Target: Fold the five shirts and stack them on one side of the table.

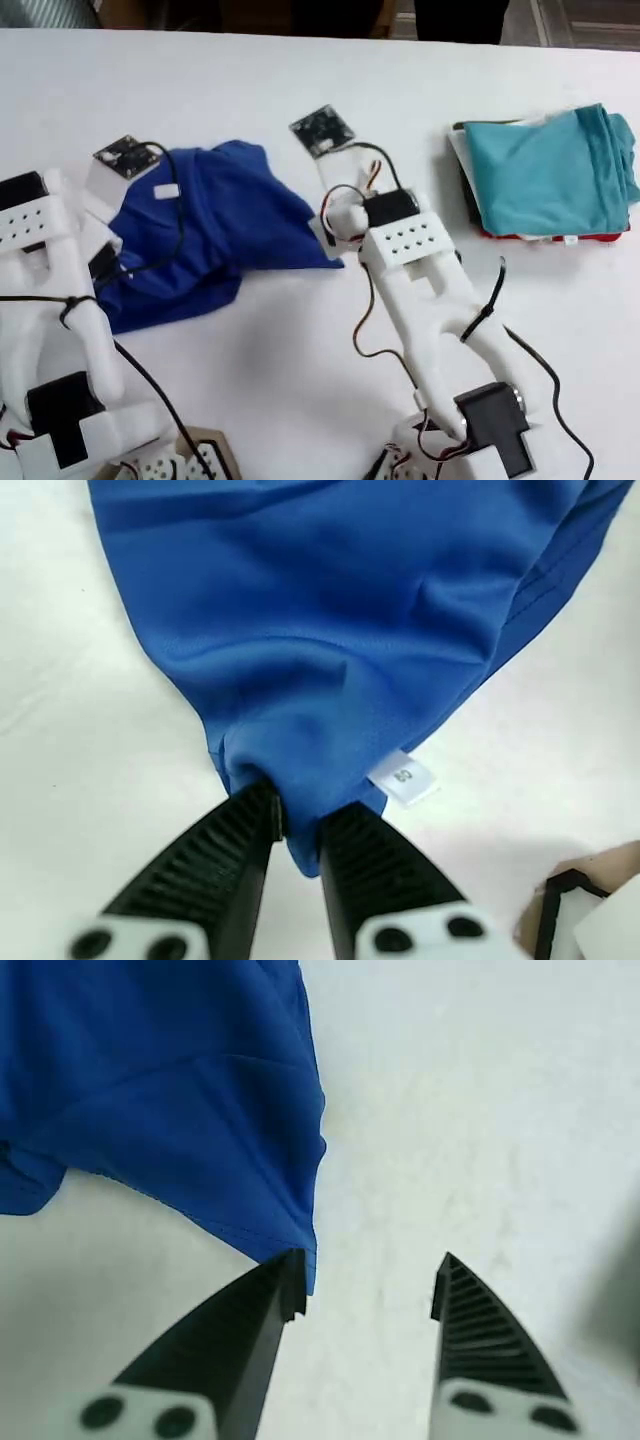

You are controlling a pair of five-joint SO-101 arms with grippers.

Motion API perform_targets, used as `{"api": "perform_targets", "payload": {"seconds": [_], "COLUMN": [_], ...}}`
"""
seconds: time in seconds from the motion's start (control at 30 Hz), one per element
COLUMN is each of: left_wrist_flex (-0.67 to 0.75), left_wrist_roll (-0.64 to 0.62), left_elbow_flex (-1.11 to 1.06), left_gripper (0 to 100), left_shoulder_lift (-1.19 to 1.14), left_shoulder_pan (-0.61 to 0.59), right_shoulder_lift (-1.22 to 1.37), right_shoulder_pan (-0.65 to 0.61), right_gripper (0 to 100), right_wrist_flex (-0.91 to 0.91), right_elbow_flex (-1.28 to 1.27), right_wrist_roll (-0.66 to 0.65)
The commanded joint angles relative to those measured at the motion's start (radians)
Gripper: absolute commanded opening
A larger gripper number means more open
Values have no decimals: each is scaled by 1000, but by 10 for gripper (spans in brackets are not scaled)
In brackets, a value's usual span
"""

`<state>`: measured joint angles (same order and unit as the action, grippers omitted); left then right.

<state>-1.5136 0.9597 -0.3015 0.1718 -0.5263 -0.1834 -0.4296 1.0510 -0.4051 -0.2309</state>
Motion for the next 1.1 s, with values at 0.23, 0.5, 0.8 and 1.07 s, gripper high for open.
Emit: {"api": "perform_targets", "payload": {"seconds": [0.23, 0.5, 0.8, 1.07], "left_wrist_flex": [5, 5, 11, 11], "left_wrist_roll": [-3, -3, -3, -3], "left_elbow_flex": [4, 4, 4, 10], "left_gripper": [26, 26, 26, 26], "left_shoulder_lift": [48, 49, 49, 49], "left_shoulder_pan": [9, 9, 9, 9], "right_shoulder_lift": [414, 607, 473, 443], "right_shoulder_pan": [-5, -39, -127, -53], "right_gripper": [211, 212, 212, 212], "right_wrist_flex": [-107, 114, 259, 193], "right_elbow_flex": [153, 358, 361, 350], "right_wrist_roll": [23, 18, -32, -29]}}
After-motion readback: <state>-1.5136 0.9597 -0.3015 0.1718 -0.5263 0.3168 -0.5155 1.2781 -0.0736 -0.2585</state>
